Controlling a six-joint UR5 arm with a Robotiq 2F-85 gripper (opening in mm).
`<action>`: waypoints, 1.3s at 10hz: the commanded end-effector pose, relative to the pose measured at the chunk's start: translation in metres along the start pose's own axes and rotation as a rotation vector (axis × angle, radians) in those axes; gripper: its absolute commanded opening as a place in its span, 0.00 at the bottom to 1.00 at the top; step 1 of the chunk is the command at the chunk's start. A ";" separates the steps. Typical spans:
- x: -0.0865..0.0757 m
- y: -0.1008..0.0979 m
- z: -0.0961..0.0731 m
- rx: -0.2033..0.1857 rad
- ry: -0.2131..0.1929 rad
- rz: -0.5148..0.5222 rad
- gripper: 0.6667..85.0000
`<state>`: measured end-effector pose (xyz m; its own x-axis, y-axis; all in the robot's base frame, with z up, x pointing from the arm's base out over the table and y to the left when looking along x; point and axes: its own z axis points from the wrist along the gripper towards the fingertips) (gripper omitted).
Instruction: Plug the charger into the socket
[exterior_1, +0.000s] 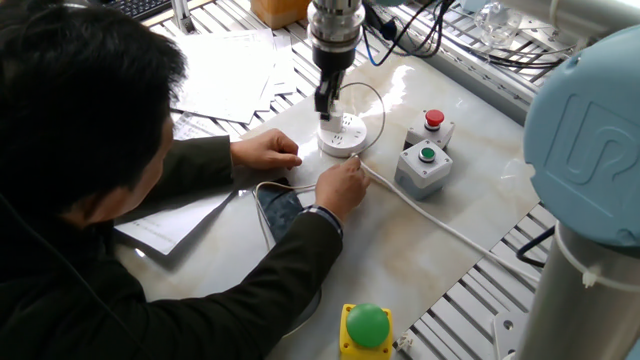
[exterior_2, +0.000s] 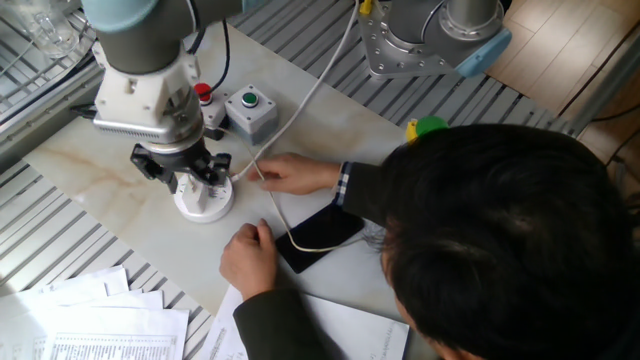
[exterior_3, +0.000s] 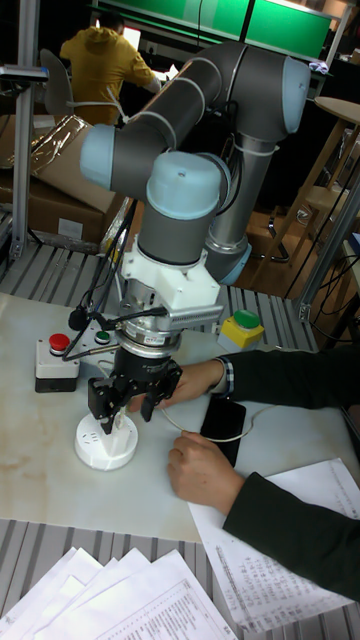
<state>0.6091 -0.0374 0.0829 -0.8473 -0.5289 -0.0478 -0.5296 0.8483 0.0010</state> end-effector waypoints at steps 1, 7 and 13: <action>-0.013 0.009 -0.013 -0.028 -0.041 -0.008 1.00; -0.011 0.016 -0.058 0.019 -0.029 0.131 0.01; -0.024 0.029 -0.062 0.013 -0.096 0.197 0.01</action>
<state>0.6092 -0.0116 0.1421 -0.9156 -0.3860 -0.1125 -0.3866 0.9221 -0.0170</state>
